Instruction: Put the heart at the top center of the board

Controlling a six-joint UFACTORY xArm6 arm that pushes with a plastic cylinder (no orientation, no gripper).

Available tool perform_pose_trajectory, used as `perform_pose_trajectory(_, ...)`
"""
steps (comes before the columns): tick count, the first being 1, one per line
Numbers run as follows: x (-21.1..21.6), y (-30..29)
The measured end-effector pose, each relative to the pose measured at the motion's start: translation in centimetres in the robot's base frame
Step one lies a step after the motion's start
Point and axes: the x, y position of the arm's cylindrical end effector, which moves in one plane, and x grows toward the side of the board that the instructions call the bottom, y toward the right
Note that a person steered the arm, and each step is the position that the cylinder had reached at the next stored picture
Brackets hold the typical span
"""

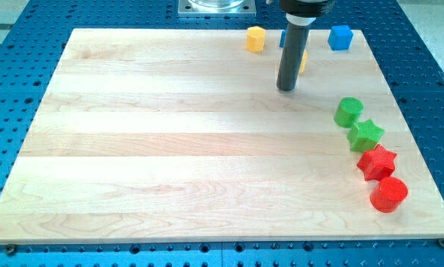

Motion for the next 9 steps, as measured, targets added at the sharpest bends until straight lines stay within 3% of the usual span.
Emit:
perform_pose_trajectory(2,-0.4,-0.2)
perform_pose_trajectory(3,-1.2,4.1)
perform_pose_trajectory(4,-4.4,5.0)
perform_pose_trajectory(5,-5.5,-0.1)
perform_pose_trajectory(6,-5.6,-1.6)
perform_pose_trajectory(8,-7.3,3.8)
perform_pose_trajectory(9,-9.3,3.7)
